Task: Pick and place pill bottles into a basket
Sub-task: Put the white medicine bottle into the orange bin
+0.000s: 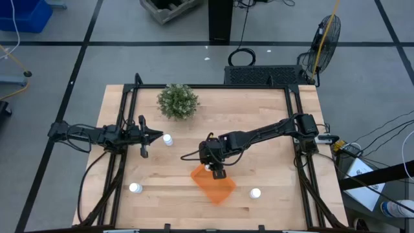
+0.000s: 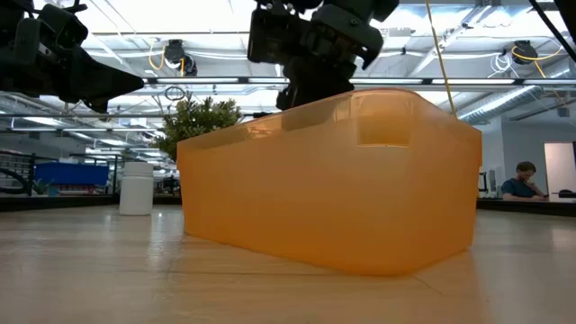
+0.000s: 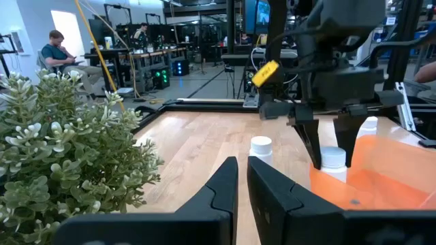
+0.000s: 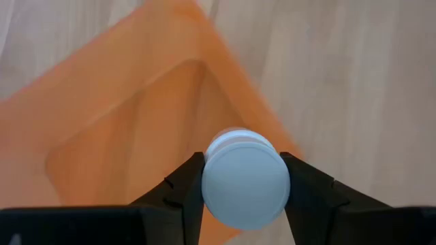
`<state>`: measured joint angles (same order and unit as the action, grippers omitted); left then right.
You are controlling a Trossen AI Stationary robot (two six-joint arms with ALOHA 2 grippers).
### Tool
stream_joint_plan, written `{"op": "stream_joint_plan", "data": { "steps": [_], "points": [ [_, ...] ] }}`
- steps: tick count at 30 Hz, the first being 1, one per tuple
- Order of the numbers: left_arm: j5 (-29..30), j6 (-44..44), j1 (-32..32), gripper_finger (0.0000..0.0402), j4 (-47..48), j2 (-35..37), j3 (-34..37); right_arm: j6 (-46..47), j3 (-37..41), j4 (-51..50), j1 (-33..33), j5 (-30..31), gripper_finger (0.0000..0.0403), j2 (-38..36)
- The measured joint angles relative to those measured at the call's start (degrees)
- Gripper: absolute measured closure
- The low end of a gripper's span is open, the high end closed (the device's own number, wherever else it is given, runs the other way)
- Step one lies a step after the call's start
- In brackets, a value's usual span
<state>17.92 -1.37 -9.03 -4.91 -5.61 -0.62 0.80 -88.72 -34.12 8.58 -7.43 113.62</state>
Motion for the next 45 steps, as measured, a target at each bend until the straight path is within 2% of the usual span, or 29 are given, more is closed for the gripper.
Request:
{"op": "stream_joint_plan", "data": {
  "steps": [20, 21, 26, 30, 42, 45],
  "points": [
    [0.0, 0.2, 0.0, 0.0364, 0.2, 0.0, 0.0, 0.1, 2.5, 2.7, 0.2, -0.2, 0.0257, 0.0],
    [0.0, 0.2, 0.0, 0.0364, 0.3, 0.0, 0.0, 0.2, 2.5, 2.7, 0.3, -0.1, 0.0243, 0.0],
    [0.0, 0.2, 0.0, 0.0364, 0.3, 0.0, 0.0, 2.4, 2.5, 2.7, 1.0, 2.5, 0.0116, 0.0],
    [0.0, 0.2, 0.0, 0.0364, 0.4, 0.0, 0.0, 1.5, 2.5, 2.7, 1.8, 7.3, 0.0063, -0.4],
    [0.0, 0.5, 0.0, 0.0364, 0.4, 0.0, 0.0, -0.5, 2.5, 6.5, 4.4, 18.2, 0.0065, -10.0],
    [0.0, 3.6, 0.0, 0.0364, 0.8, 0.0, 0.0, -0.5, 2.5, 6.5, 4.5, 21.0, 0.0065, -13.6]
  ]
}}
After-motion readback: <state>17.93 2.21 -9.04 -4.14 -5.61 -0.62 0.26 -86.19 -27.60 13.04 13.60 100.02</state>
